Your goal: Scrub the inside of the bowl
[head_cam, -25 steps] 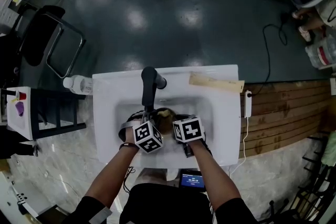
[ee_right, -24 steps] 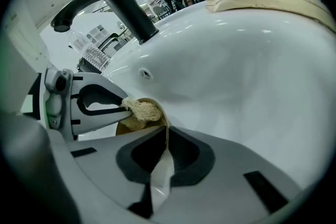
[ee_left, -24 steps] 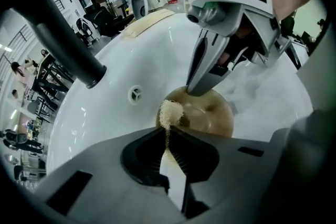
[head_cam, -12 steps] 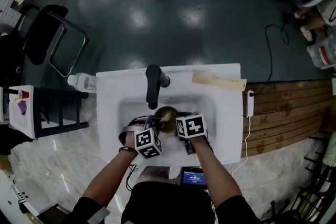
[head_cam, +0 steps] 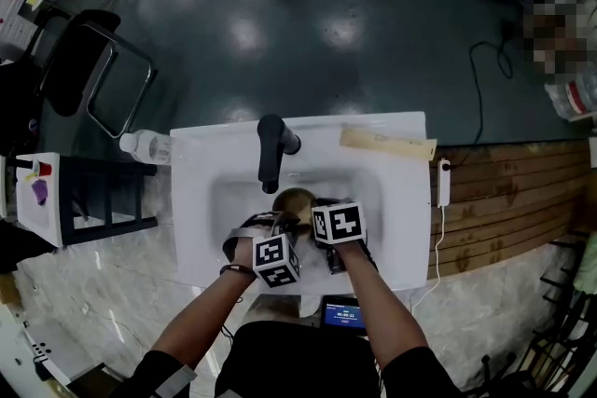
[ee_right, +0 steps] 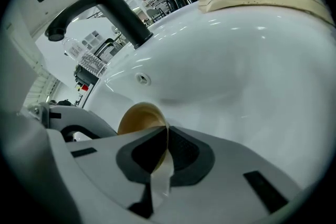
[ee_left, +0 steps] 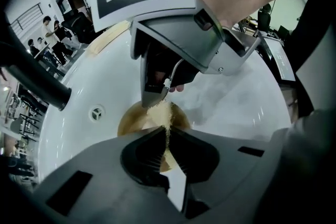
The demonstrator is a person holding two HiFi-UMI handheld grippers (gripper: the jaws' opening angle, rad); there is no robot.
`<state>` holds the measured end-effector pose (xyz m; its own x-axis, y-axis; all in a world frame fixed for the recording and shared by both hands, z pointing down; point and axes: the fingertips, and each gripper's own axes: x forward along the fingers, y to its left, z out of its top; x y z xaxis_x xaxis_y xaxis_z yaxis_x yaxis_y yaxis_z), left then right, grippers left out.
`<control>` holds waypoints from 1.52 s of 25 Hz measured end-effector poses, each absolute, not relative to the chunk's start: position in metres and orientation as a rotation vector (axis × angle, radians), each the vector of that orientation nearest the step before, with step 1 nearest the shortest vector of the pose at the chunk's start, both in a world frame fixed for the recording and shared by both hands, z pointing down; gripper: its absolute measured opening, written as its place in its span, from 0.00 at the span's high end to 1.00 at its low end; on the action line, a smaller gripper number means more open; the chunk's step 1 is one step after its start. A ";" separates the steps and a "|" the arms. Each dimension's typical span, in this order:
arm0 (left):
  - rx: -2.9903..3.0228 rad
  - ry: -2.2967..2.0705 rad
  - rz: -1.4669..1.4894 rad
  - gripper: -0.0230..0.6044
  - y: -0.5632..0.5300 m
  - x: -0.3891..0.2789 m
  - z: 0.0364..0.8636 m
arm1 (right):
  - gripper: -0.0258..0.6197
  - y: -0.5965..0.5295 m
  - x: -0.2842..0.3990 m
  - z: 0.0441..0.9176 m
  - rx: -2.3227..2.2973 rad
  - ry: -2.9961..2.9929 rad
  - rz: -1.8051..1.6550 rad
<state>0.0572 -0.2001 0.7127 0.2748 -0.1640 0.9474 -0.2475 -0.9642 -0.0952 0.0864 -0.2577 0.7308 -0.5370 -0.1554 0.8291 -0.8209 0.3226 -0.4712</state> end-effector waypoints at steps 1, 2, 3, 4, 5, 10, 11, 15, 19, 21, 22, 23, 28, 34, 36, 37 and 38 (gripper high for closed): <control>2.452 -0.383 1.810 0.94 -0.199 0.059 0.713 | 0.93 -0.257 0.086 0.730 0.861 -1.906 1.242; 2.452 -0.368 1.813 0.94 -0.198 0.061 0.714 | 0.93 -0.257 0.087 0.730 0.860 -1.907 1.245; 2.452 -0.353 1.815 0.94 -0.198 0.063 0.715 | 0.93 -0.257 0.087 0.730 0.859 -1.908 1.247; 2.451 -0.340 1.817 0.94 -0.198 0.065 0.716 | 0.93 -0.257 0.087 0.730 0.858 -1.909 1.247; 2.450 -0.328 1.820 0.94 -0.198 0.068 0.717 | 0.93 -0.257 0.087 0.729 0.856 -1.910 1.246; 2.442 -0.335 1.825 0.94 -0.212 0.075 0.716 | 0.93 -0.256 0.087 0.728 0.832 -1.928 1.237; 2.439 -0.339 1.823 0.94 -0.215 0.075 0.716 | 0.93 -0.256 0.087 0.728 0.828 -1.932 1.235; 2.428 -0.348 1.821 0.94 -0.224 0.074 0.719 | 0.93 -0.255 0.086 0.728 0.818 -1.943 1.211; 2.386 -0.424 1.817 0.94 -0.235 0.067 0.721 | 0.93 -0.256 0.086 0.728 0.809 -1.947 1.173; 2.365 -0.476 1.823 0.94 -0.241 0.063 0.723 | 0.93 -0.256 0.086 0.727 0.808 -1.953 1.157; 2.354 -0.500 1.826 0.94 -0.243 0.060 0.725 | 0.93 -0.256 0.085 0.726 0.808 -1.957 1.154; 2.343 -0.521 1.828 0.94 -0.246 0.057 0.727 | 0.93 -0.256 0.086 0.726 0.806 -1.957 1.153; 2.331 -0.589 1.814 0.94 -0.265 0.047 0.726 | 0.93 -0.253 0.088 0.730 0.801 -1.941 1.149; 2.348 -0.585 1.859 0.94 -0.265 0.040 0.721 | 0.93 -0.254 0.088 0.730 0.823 -1.930 1.154; 2.349 -0.576 1.878 0.94 -0.263 0.033 0.720 | 0.93 -0.256 0.090 0.730 0.832 -1.925 1.161; 2.347 -0.570 1.889 0.94 -0.262 0.029 0.719 | 0.93 -0.256 0.090 0.730 0.835 -1.923 1.163; 2.346 -0.566 1.898 0.94 -0.260 0.025 0.718 | 0.93 -0.256 0.090 0.730 0.837 -1.922 1.164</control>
<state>0.0252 -0.2601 0.7184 0.1686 -0.2375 0.9566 -0.3254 -0.9295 -0.1735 0.0895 -0.2564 0.7297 -0.5246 -0.1575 0.8367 -0.8144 0.3791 -0.4393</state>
